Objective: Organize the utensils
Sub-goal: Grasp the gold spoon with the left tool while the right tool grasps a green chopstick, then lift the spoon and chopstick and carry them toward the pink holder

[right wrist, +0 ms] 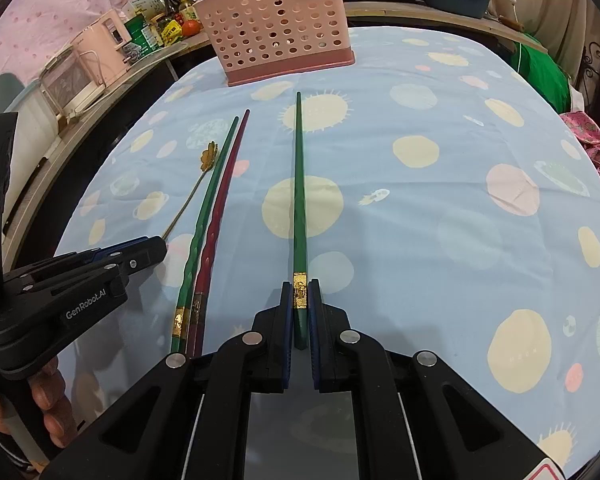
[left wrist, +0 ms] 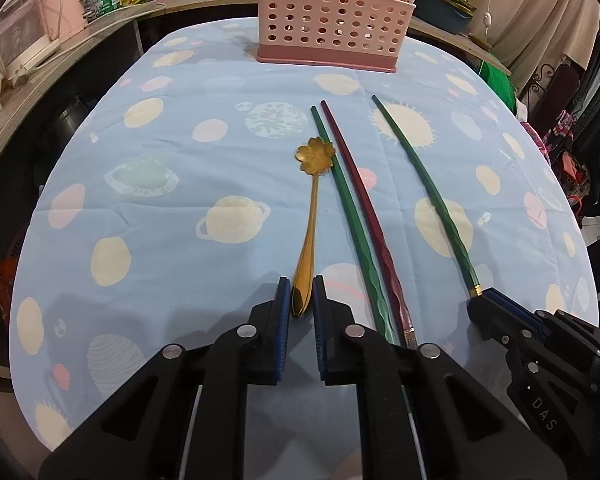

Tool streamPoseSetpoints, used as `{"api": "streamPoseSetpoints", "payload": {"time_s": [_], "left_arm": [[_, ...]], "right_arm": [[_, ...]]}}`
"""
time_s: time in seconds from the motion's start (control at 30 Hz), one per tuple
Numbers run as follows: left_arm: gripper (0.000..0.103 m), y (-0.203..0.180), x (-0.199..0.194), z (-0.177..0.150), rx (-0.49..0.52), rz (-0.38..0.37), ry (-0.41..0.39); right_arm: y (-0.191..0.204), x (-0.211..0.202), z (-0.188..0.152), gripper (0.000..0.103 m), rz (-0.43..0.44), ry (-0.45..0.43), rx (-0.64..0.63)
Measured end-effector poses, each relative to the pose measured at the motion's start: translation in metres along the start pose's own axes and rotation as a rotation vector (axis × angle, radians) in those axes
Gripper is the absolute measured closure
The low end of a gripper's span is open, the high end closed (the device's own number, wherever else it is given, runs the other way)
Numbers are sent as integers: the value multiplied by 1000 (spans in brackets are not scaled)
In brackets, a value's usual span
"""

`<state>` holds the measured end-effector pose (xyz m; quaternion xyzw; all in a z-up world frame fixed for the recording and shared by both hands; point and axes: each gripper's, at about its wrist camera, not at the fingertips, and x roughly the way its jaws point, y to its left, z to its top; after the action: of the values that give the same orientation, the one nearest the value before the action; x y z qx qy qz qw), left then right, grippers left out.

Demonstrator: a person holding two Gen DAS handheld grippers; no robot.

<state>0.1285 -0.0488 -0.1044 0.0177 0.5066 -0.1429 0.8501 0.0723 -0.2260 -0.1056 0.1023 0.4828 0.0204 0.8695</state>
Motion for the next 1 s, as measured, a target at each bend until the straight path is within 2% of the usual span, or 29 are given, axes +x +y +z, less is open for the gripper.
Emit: {"api": "streamPoseSetpoints", "payload": {"time_s": [0.13, 0.33, 0.47, 0.53, 1.0], "left_arm": [[93, 2, -7, -1, -14, -13, -3], [94, 8, -29, 4, -32, -23, -41], [102, 10, -48, 12, -39, -22, -89], [102, 12, -57, 16, -48, -25, -109], [102, 23, -100, 57, -84, -61, -199]], "right_arm": [[1, -6, -1, 96, 7, -5, 1], [7, -28, 5, 96, 25, -57, -4], [7, -43, 14, 96, 44, -94, 13], [5, -50, 19, 96, 50, -115, 19], [-3, -102, 80, 96, 93, -291, 55]]}}
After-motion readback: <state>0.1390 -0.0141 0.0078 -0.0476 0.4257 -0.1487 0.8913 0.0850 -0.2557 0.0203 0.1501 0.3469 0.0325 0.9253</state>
